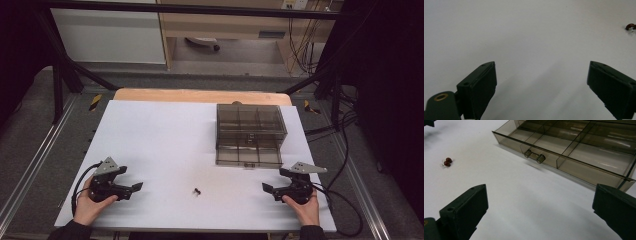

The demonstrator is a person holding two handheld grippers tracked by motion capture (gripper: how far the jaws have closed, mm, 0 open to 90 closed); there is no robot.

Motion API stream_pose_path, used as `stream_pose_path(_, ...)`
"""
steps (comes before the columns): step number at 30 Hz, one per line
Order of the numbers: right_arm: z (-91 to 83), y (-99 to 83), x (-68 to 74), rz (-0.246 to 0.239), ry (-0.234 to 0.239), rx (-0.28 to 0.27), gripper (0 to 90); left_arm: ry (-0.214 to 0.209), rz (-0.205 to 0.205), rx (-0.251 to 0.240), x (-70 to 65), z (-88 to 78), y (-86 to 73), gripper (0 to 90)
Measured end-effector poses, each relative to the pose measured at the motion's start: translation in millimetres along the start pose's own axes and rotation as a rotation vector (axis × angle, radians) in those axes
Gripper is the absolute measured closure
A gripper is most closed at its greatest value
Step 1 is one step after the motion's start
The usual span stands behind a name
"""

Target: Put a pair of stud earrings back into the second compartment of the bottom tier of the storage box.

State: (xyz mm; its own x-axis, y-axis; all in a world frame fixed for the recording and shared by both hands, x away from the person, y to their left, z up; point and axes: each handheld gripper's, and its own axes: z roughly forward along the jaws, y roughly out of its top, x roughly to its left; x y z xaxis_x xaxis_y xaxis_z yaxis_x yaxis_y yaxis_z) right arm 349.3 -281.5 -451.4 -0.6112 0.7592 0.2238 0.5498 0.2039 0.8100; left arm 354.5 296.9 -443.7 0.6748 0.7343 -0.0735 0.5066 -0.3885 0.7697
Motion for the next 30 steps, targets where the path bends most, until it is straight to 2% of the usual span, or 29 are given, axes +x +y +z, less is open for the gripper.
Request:
stream_pose_path(12,-3.0,-0.9,-0.5,-0.008,-0.004,-0.001,0.9,-0.005,0.015,0.003,-7.0,3.0,6.1,8.9)
stream_pose_path(16,-3.0,-1.0,-0.3,-0.007,-0.005,-0.001,0.8,-0.019,0.022,0.003,-12.5,5.3,8.8,8.7)
stream_pose_path(21,-2.6,-1.3,-0.3,-0.004,-0.011,0.009,0.8,-0.026,0.020,0.017,-17.3,10.8,11.8,9.3)
stream_pose_path(30,-2.1,-1.1,-0.6,-0.004,-0.013,0.017,0.8,-0.030,0.042,0.041,-30.5,21.7,19.7,9.4)
